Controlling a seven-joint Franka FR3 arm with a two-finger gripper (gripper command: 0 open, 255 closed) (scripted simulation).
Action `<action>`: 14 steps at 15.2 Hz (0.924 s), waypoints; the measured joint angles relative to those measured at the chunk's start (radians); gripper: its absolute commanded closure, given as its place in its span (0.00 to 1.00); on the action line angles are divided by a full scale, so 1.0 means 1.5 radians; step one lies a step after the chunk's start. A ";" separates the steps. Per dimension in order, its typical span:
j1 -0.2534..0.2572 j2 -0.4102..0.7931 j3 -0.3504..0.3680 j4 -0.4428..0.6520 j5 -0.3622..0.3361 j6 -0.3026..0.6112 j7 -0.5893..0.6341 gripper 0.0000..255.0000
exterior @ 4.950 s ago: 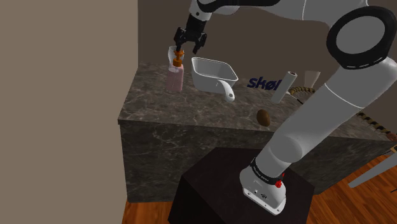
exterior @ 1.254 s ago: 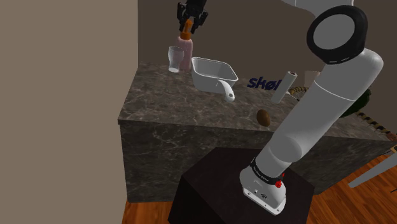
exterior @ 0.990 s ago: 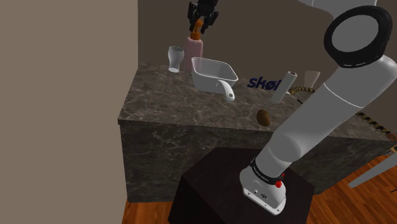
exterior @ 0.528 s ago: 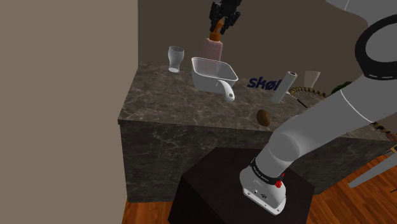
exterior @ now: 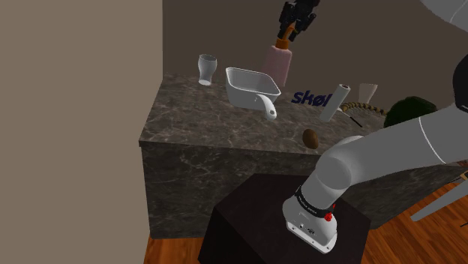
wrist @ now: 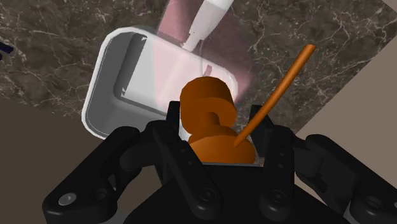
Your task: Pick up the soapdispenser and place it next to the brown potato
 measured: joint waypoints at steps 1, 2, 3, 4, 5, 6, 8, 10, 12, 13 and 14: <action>-0.003 -0.011 -0.007 -0.003 -0.003 -0.008 -0.010 1.00; -0.006 -0.028 -0.014 -0.014 -0.007 -0.015 -0.018 1.00; -0.009 -0.039 -0.022 -0.009 -0.011 -0.030 -0.029 1.00; -0.013 -0.050 -0.030 -0.008 -0.015 -0.042 -0.039 1.00; -0.016 -0.061 -0.037 -0.007 -0.019 -0.053 -0.049 1.00; -0.019 -0.073 -0.045 -0.009 -0.024 -0.063 -0.059 1.00; -0.025 -0.099 -0.058 -0.012 -0.033 -0.086 -0.076 1.00; -0.031 -0.118 -0.072 -0.006 -0.043 -0.111 -0.096 1.00; -0.036 -0.136 -0.092 0.002 -0.056 -0.135 -0.121 1.00; -0.039 -0.143 -0.101 0.009 -0.062 -0.147 -0.133 1.00; -0.041 -0.146 -0.111 0.022 -0.069 -0.162 -0.146 1.00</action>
